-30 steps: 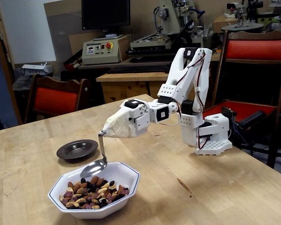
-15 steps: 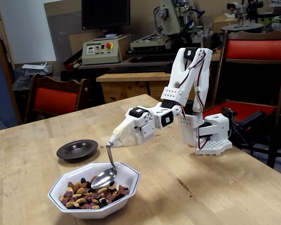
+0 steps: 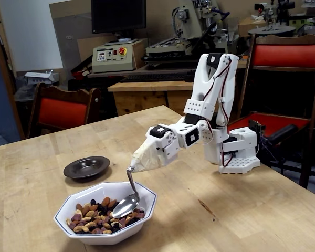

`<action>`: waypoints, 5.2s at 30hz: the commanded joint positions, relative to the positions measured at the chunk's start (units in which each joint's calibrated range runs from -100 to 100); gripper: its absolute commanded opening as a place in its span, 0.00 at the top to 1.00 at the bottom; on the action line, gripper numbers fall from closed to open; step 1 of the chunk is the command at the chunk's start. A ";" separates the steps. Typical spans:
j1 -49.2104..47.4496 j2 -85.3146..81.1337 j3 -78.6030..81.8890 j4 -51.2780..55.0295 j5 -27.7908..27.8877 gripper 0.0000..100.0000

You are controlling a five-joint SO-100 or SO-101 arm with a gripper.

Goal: Use spoon to take food

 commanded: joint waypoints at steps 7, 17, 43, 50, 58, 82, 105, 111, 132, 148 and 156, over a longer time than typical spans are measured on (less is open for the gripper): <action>-0.07 -1.66 4.23 -1.13 -0.29 0.96; 0.00 -1.66 4.76 -0.74 -0.29 0.96; -0.67 -1.06 -2.14 -0.74 -0.29 0.96; -0.67 -0.89 -9.31 -0.66 -0.29 0.96; -0.67 -0.89 -10.64 -0.66 -0.29 0.96; 0.00 -0.81 -8.96 -0.58 -0.29 0.96; -0.07 -1.66 -15.42 21.71 -0.29 0.96; -0.07 -1.75 -17.01 24.95 -0.24 0.96; 0.00 -1.75 -16.75 26.22 -0.29 0.96; -0.07 -1.84 -17.10 26.14 -0.29 0.96; 0.00 -1.75 -17.19 26.14 -0.29 0.96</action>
